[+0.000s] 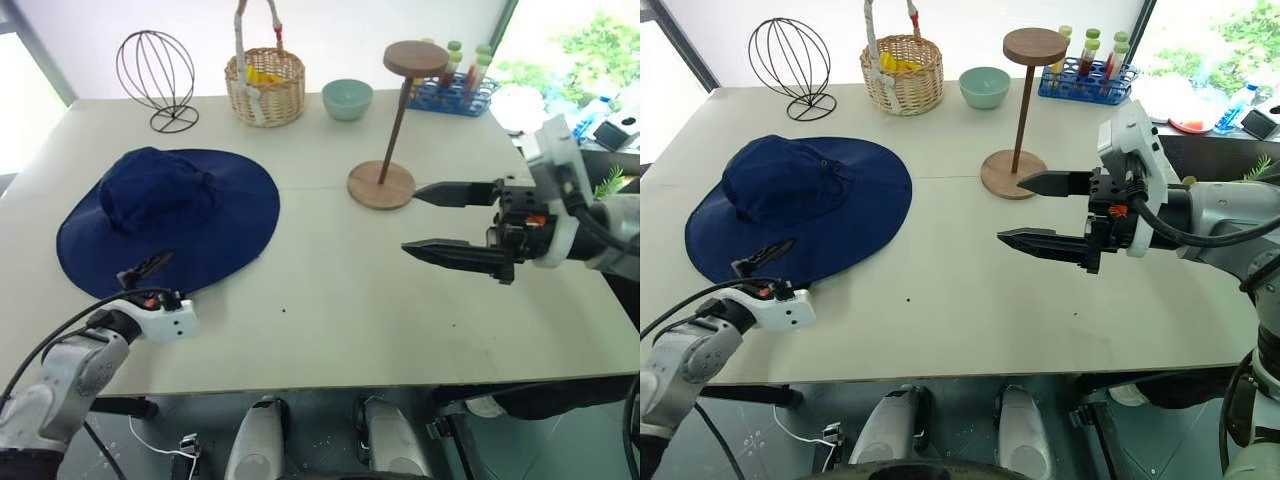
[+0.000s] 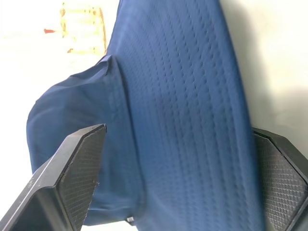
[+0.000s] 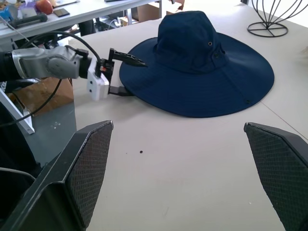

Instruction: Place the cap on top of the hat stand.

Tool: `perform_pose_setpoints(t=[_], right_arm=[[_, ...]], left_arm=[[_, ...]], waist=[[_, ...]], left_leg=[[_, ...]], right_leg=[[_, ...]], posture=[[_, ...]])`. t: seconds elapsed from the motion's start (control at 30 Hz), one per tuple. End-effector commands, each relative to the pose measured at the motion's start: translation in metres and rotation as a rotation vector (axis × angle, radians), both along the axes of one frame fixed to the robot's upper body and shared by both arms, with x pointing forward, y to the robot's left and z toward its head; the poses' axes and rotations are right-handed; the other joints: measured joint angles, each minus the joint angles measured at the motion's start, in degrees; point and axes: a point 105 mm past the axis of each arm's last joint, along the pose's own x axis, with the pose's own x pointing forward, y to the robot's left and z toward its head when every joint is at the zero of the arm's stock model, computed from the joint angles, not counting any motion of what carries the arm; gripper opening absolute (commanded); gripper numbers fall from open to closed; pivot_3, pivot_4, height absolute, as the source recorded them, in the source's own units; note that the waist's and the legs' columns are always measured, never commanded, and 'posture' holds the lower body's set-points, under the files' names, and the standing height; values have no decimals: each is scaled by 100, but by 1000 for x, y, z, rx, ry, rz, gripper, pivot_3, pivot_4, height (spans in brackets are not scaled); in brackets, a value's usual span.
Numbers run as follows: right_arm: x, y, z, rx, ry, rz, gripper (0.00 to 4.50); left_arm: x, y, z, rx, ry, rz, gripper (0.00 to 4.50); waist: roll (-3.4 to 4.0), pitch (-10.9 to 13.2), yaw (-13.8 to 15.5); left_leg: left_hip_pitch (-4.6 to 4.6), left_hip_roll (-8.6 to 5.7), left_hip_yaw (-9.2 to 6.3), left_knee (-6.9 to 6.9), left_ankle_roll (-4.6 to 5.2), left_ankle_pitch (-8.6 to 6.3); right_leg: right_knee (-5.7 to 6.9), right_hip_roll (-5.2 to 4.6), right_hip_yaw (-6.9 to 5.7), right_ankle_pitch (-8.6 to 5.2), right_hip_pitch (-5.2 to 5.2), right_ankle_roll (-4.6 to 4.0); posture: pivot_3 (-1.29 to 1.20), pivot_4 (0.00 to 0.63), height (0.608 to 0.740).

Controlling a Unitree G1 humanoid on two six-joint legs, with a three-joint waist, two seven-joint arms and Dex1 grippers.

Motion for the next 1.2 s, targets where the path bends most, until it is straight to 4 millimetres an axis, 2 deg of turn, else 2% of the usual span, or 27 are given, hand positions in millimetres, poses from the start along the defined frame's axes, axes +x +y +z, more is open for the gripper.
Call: perform_pose_setpoints(t=[0.03, 0.23, 0.43, 0.47, 0.53, 0.73, 0.8, 0.87, 0.93, 1.2], right_arm=[[-4, 1, 11, 1, -62, 3, 4500], [0, -4, 12, 3, -71, -17, 4500], [1, -8, 12, 4, -78, -20, 4500], [1, -9, 12, 4, -80, -22, 4500], [2, -10, 13, 6, -86, -28, 4500], [2, -17, 13, 8, -97, -49, 4500], [2, -18, 13, 8, -103, -53, 4500], [2, -19, 14, 6, -112, -58, 4500], [3, -20, 16, 2, -125, -71, 4500], [10, -37, 41, 2, -208, -142, 4500]], left_arm=[[8, 30, -5, 65, -23, 134, 4480], [38, 46, 0, 12, -76, 244, 4480], [62, 44, 7, -47, -94, 254, 4480], [65, 42, 10, -52, -97, 247, 3953], [67, 42, 14, -63, -104, 240, 3187], [68, 45, 32, -89, -132, 233, 132], [68, 45, 41, -98, -153, 228, 50], [70, 46, 55, -119, -175, 233, 50], [74, 46, 76, -159, -217, 240, 50], [102, 18, 193, -349, -412, 152, 50]], waist=[[0, 0, 0], [1, -2, 11], [1, -1, 12], [0, -1, 10], [-4, 1, 6], [-25, 8, 12], [-25, 8, 7], [-30, 12, 6], [-35, 14, 10], [-63, 24, 18]], left_leg=[[1, 0, 0, 0, 11, 7], [-1, 29, 0, 2, 17, 10], [-1, 42, 1, 2, 17, 11], [-2, 42, 1, 2, 17, 11], [-8, 42, 1, 4, 17, 11], [-32, 42, 2, 6, 18, 11], [-31, 42, 2, 8, 18, 11], [-31, 42, 2, 9, 18, 11], [-31, 42, 2, 8, 18, 11], [-42, 39, 2, 17, 18, 11]], right_leg=[[3, 0, 0, 2, 0, -1], [9, 31, -1, 13, -8, -19], [10, 44, -3, 16, -11, -23], [10, 44, -3, 16, -11, -23], [9, 44, -3, 17, -14, -24], [6, 43, -3, 18, -32, -24], [6, 43, -3, 18, -31, -24], [5, 43, -3, 18, -31, -24], [5, 43, -3, 19, -32, -25], [-3, 43, -6, 22, -28, -19]], posture=[[0, 150, 740], [0, 150, 740], [0, 150, 740], [0, 150, 740], [0, 150, 740], [0, 150, 740], [0, 150, 740], [0, 150, 740], [0, 150, 740], [0, 150, 740]])
